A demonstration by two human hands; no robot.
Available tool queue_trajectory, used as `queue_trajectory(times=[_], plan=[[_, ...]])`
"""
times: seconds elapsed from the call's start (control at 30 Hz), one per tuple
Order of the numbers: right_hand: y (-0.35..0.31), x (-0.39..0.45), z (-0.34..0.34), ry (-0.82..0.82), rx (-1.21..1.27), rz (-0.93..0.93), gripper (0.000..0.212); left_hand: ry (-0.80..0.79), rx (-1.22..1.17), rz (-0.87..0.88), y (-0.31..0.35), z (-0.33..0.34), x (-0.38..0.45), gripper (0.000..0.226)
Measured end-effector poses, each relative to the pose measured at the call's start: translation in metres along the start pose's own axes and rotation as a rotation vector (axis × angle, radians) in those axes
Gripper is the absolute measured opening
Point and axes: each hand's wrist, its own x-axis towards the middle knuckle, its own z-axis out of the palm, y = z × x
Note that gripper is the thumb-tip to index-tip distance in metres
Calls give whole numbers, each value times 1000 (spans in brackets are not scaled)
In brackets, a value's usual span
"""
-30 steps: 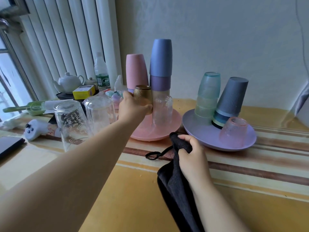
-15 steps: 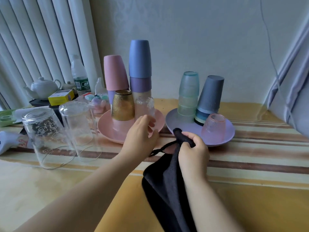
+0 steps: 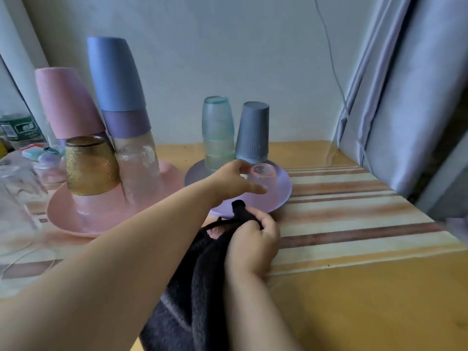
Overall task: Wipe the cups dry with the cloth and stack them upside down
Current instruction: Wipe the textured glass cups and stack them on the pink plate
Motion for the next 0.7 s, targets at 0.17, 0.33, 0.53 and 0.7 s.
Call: queue_trajectory(times=[0.17, 0.33, 0.53, 0.7], plan=[[2, 2, 4, 22, 42, 34, 41, -62, 58, 20, 0, 13, 13, 58], [3, -1, 5, 10, 36, 14, 40, 48, -39, 58, 1, 7, 9, 49], [1, -5, 4, -13, -1, -33, 40, 182, -360, 126, 7, -29, -27, 52], [4, -2, 5, -39, -40, -82, 37, 351, -354, 86, -20, -59, -98, 68]])
